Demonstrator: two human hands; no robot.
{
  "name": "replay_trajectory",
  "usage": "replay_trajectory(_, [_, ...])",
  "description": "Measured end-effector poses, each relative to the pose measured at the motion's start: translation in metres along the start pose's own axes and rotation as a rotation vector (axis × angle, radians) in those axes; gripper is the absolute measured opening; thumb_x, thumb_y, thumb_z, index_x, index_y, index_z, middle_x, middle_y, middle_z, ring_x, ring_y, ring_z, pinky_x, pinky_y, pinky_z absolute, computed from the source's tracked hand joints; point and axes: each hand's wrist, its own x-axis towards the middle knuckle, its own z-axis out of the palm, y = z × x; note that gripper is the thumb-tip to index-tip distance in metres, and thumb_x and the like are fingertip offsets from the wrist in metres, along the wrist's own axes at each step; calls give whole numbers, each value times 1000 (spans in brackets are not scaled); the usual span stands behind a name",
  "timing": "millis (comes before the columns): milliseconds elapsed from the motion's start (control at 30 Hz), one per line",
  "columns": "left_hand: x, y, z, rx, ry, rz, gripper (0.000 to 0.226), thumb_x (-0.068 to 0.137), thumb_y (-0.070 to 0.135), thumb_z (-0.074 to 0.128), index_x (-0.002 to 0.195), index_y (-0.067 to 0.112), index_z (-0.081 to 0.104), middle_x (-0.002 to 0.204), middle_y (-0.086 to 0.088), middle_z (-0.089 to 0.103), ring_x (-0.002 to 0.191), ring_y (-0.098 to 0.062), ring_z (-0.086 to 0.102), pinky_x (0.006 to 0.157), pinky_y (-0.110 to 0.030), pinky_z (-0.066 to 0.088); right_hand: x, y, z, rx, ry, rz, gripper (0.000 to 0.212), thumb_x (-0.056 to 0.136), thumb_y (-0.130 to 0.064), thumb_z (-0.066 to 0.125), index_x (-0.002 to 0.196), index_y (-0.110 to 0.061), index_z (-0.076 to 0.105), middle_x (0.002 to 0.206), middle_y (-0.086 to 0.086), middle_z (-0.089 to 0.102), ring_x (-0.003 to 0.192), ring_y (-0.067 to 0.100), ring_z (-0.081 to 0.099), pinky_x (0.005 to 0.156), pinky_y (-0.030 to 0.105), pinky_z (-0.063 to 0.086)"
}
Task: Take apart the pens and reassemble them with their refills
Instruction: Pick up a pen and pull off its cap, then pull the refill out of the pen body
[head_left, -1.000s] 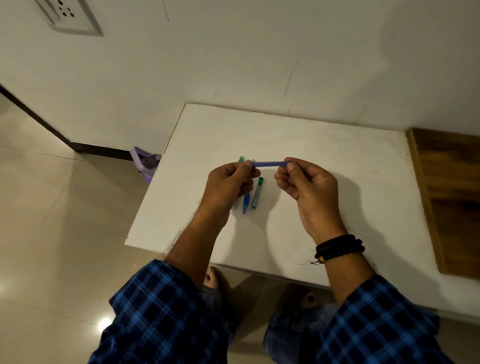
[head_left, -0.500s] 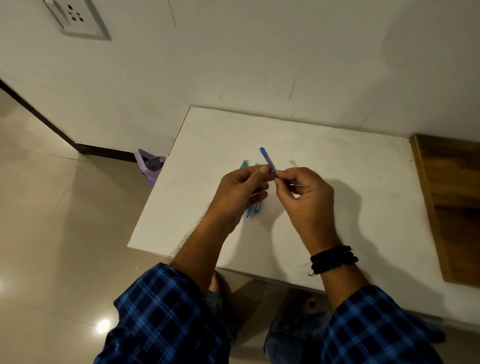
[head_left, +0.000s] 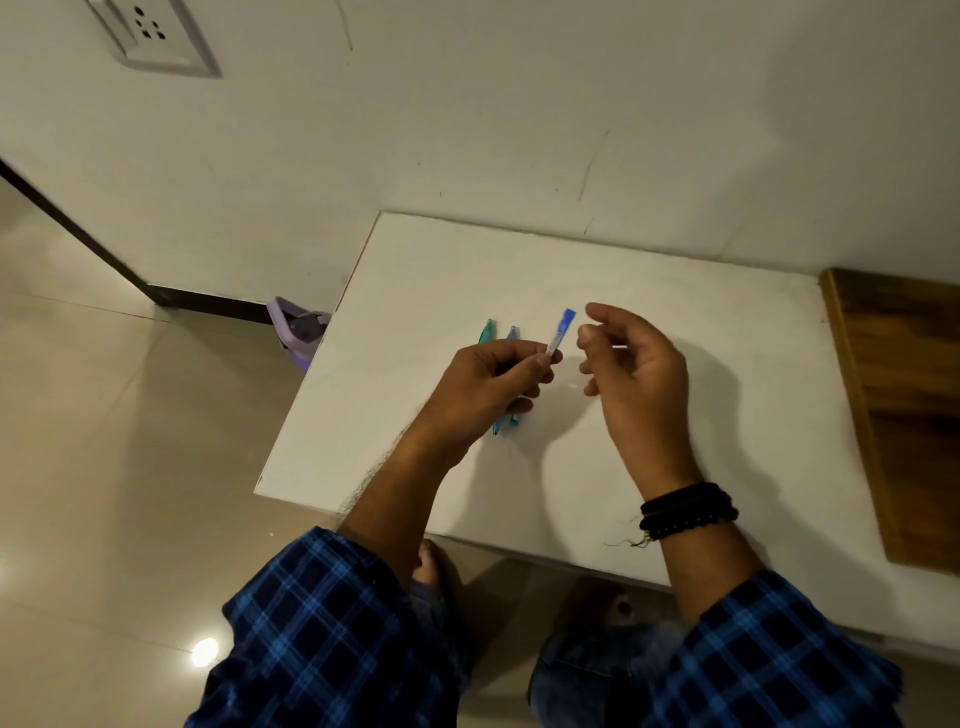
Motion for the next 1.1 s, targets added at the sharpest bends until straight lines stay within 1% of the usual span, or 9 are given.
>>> replay_trajectory(133, [0, -4, 0, 106, -31, 26, 18, 100, 22, 62, 108, 20, 77, 82, 12, 72, 74, -1, 62, 72, -20, 56, 3, 1, -5, 95, -91, 172, 17, 98, -25, 64, 108, -16, 75, 87, -3, 72, 70, 11, 65, 60, 26, 54])
replay_trajectory(367, [2, -5, -1, 205, -5, 52, 20, 99, 22, 64, 112, 17, 77, 86, 2, 72, 74, -7, 59, 73, -28, 58, 4, -5, -11, 238, -86, 323, 8, 94, -21, 70, 95, -15, 74, 74, -2, 69, 67, 15, 65, 62, 26, 54])
replay_trajectory(467, [3, -6, 2, 250, 10, 99, 20, 98, 23, 65, 113, 20, 77, 91, -1, 75, 74, -9, 60, 74, -31, 57, 6, -7, -13, 207, -131, 316, 7, 94, -17, 70, 93, -12, 74, 74, 1, 69, 68, 14, 66, 63, 25, 54])
replay_trajectory(567, [2, -5, 5, 229, 53, 142, 20, 97, 24, 66, 111, 16, 78, 86, 6, 75, 71, -4, 61, 70, -21, 55, 5, -8, -8, 129, -185, 292, 7, 93, -19, 70, 90, -14, 75, 77, 3, 71, 69, 14, 68, 62, 24, 54])
replay_trajectory(667, [3, -6, 5, 224, 62, 126, 17, 96, 25, 67, 105, 16, 79, 83, 4, 74, 67, -4, 60, 68, -18, 55, 4, -7, -9, 89, -194, 298, 8, 93, -21, 70, 88, -16, 74, 77, 0, 71, 70, 12, 68, 61, 21, 52])
replay_trajectory(833, [4, -6, 2, 326, 19, 99, 15, 96, 28, 67, 102, 20, 78, 85, 9, 74, 70, -1, 61, 73, -21, 56, 3, -6, -12, 128, -221, 363, 8, 93, -17, 70, 87, -14, 74, 71, 0, 69, 68, 11, 66, 61, 21, 52])
replay_trajectory(900, [3, -7, -1, 360, 13, 77, 17, 95, 31, 68, 100, 19, 79, 90, 9, 76, 77, -3, 66, 80, -25, 57, 7, -7, -17, 182, -190, 387, 8, 93, -15, 70, 89, -10, 75, 68, 1, 67, 66, 11, 65, 59, 19, 52])
replay_trajectory(1000, [1, -4, -5, 226, 61, 89, 19, 95, 27, 68, 101, 12, 79, 91, 2, 77, 74, -10, 63, 77, -23, 56, 11, -8, -28, 222, -167, 418, 8, 92, -14, 71, 90, -8, 74, 69, 2, 67, 65, 11, 65, 57, 19, 53])
replay_trajectory(1100, [1, -3, -3, 155, 110, 113, 19, 96, 24, 67, 103, 11, 78, 85, 3, 75, 72, -5, 61, 73, -22, 56, 8, 1, -22, 168, -121, 396, 7, 92, -16, 72, 86, -12, 75, 72, 2, 69, 65, 12, 68, 57, 22, 54])
